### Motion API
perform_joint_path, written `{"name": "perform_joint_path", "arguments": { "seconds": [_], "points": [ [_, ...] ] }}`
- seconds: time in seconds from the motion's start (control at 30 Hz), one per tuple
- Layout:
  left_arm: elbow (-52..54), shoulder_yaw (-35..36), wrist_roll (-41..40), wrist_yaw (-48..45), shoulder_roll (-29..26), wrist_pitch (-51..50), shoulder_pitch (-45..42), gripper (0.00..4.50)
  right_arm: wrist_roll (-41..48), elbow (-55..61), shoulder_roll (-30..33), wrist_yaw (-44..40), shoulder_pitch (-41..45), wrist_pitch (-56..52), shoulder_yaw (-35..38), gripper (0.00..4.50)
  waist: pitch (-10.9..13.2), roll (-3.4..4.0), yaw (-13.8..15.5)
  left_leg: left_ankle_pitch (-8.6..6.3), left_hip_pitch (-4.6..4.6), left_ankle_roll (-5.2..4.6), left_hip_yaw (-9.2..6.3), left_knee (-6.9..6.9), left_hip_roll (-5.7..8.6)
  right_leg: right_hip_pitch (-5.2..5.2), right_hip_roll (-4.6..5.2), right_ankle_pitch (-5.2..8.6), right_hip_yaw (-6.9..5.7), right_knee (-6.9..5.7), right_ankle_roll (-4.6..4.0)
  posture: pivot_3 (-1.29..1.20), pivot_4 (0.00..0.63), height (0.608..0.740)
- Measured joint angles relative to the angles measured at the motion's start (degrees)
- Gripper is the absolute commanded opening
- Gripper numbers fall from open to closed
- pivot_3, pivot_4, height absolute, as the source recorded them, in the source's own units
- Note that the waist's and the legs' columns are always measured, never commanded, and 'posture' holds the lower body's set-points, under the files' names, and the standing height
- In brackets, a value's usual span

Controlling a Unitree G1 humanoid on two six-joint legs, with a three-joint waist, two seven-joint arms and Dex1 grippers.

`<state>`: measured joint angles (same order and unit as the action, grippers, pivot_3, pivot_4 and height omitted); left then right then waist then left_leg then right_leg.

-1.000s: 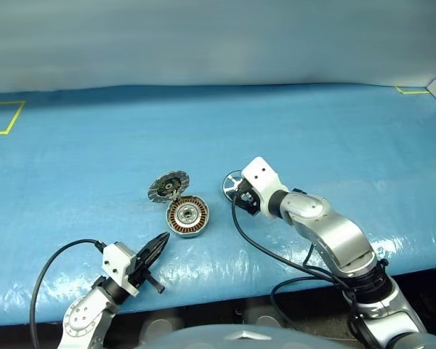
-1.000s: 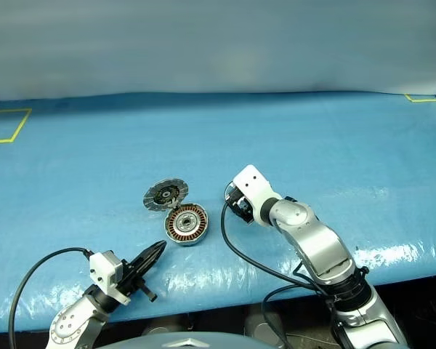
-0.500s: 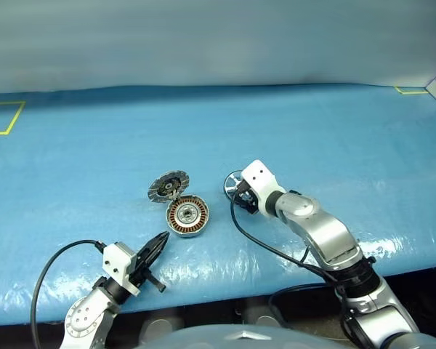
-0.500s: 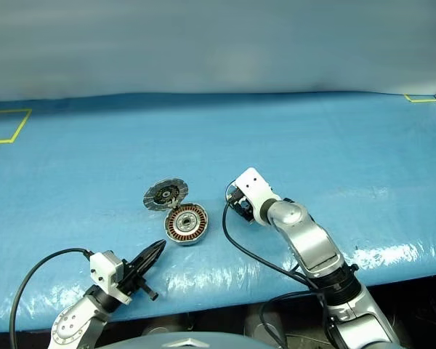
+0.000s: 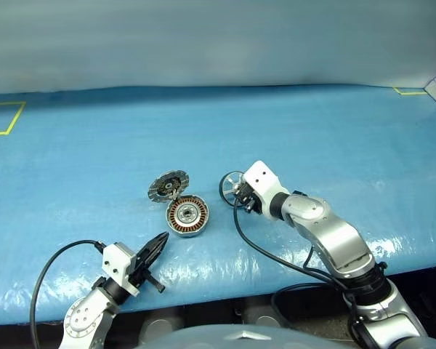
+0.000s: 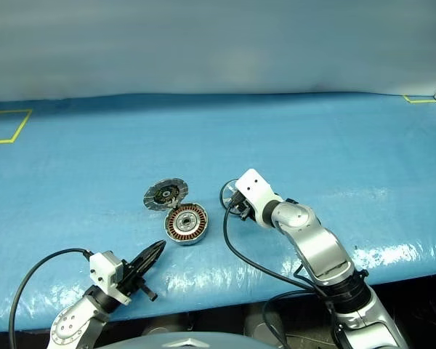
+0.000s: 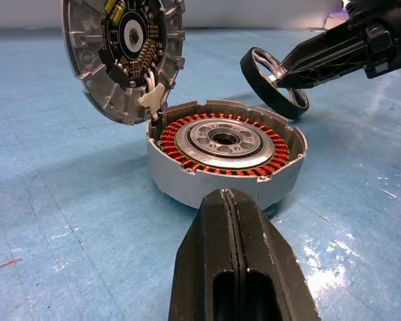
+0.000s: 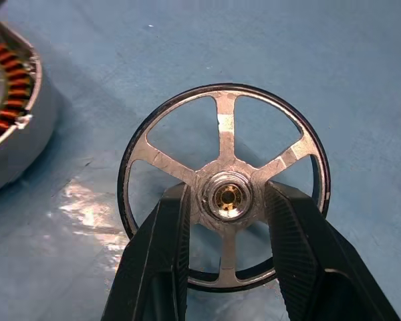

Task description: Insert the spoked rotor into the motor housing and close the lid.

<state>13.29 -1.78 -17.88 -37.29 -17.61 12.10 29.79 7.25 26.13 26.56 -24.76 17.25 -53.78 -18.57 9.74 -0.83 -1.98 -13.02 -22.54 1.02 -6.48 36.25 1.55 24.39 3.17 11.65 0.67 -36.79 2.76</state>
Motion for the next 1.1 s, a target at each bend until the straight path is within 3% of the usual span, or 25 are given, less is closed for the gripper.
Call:
{"name": "perform_joint_path", "arguments": {
  "seconds": [0.23,0.6,1.1],
  "points": [
    [0.0,0.1,0.0,-0.1,-0.5,0.0,-0.1,0.00,4.3,9.5,2.9,-8.2,1.1,2.6,-2.6,1.36,0.0,-0.01,0.0,0.00,0.03,0.00,-0.01,-0.01,-0.01,-0.03,-0.01,0.00,-0.02,0.01,0.00,0.00,0.150,0.740],
    [0.0,0.1,0.0,0.3,-0.3,0.1,0.8,0.00,1.9,9.7,-1.7,-6.5,5.6,1.8,-12.9,1.36,0.0,-0.02,0.1,0.00,0.00,0.01,-0.02,0.01,0.01,-0.01,0.03,-0.01,-0.02,0.00,0.01,0.00,0.150,0.740],
    [0.0,0.0,0.5,1.0,0.5,0.9,2.1,0.00,-0.3,4.6,-2.2,-7.4,7.3,1.9,-15.0,1.36,0.0,-0.02,0.2,0.00,0.01,0.00,-0.03,0.01,0.00,-0.01,0.02,-0.01,-0.03,-0.01,0.00,0.00,0.150,0.740]
  ]
}}
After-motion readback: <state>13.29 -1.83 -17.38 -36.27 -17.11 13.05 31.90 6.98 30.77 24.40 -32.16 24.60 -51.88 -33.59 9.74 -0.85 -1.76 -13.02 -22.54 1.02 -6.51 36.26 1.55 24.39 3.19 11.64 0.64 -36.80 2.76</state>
